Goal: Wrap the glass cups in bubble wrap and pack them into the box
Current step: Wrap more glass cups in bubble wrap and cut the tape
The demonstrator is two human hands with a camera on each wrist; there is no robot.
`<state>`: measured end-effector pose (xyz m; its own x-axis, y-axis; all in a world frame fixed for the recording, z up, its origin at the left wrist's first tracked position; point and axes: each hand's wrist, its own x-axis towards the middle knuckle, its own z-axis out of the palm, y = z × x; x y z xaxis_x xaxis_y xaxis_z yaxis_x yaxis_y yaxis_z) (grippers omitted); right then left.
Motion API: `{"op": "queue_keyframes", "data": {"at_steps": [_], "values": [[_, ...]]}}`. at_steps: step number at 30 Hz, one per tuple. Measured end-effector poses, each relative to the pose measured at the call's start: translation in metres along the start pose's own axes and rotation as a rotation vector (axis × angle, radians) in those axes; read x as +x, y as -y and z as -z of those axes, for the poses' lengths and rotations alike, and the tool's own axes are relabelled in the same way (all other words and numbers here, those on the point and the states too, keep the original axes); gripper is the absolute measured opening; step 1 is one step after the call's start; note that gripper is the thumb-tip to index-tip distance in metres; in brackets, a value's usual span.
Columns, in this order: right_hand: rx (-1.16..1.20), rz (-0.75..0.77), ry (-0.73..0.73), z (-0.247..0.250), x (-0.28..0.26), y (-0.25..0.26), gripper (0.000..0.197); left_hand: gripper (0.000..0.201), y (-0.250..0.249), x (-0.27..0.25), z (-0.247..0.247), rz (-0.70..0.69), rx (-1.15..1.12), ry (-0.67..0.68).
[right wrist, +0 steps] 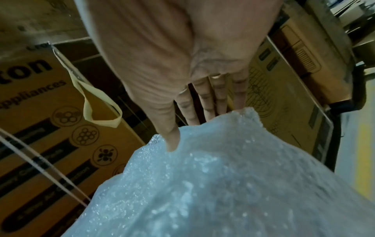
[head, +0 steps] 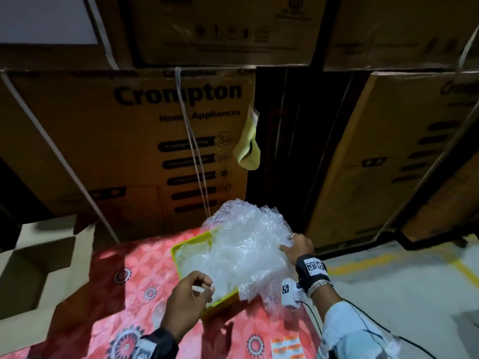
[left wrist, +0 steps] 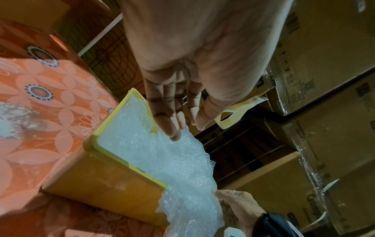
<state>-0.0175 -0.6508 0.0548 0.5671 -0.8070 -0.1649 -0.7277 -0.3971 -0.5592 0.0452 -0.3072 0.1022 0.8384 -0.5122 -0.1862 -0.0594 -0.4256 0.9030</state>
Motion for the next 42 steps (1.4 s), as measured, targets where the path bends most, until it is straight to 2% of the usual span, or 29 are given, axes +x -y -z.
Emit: {"op": "queue_keyframes", "data": {"at_steps": [5, 7, 9, 15, 18, 21, 24, 30, 32, 35, 37, 40, 42], "values": [[-0.064, 0.086, -0.148, -0.005, -0.002, 0.004, 0.036, 0.012, 0.006, 0.004, -0.013, 0.042, 0.011, 0.032], [-0.093, 0.136, -0.164, -0.003, -0.005, 0.004, 0.032, 0.009, 0.004, 0.004, -0.018, 0.049, 0.008, 0.042], [-0.016, 0.176, -0.159, -0.003, -0.006, 0.002, 0.022, 0.007, -0.002, 0.004, -0.024, 0.038, -0.001, 0.043], [0.212, 0.188, -0.092, 0.010, -0.008, -0.001, 0.016, 0.007, -0.023, 0.014, -0.034, 0.048, -0.007, 0.054], [0.382, 0.276, -0.015, 0.016, -0.005, -0.005, 0.026, 0.007, -0.028, 0.020, -0.039, 0.052, 0.003, 0.062], [0.624, 0.249, 0.101, 0.026, -0.013, -0.002, 0.027, 0.009, -0.031, 0.025, -0.044, 0.087, -0.002, 0.034], [0.896, 0.159, 0.205, 0.037, -0.025, 0.005, 0.029, 0.024, -0.031, 0.031, -0.050, 0.153, -0.105, 0.019], [1.338, -0.028, 0.321, 0.042, -0.054, 0.017, 0.027, 0.075, -0.036, 0.037, -0.058, 0.289, -0.354, 0.118], [1.434, -0.059, 0.388, 0.040, -0.074, 0.021, 0.025, 0.084, -0.035, 0.036, -0.058, 0.320, -0.452, 0.171], [1.529, -0.122, 0.529, 0.030, -0.108, 0.023, 0.029, 0.087, -0.029, 0.031, -0.054, 0.367, -0.630, 0.256], [1.522, -0.162, 0.580, 0.023, -0.129, 0.022, 0.033, 0.091, -0.025, 0.026, -0.050, 0.320, -0.661, 0.308], [1.549, -0.181, 0.664, 0.017, -0.152, 0.022, 0.022, 0.106, -0.021, 0.013, -0.031, 0.127, -0.593, 0.335], [1.507, -0.225, 0.760, 0.012, -0.158, 0.022, 0.029, 0.109, -0.022, 0.000, -0.006, 0.001, -0.508, 0.386]]}}
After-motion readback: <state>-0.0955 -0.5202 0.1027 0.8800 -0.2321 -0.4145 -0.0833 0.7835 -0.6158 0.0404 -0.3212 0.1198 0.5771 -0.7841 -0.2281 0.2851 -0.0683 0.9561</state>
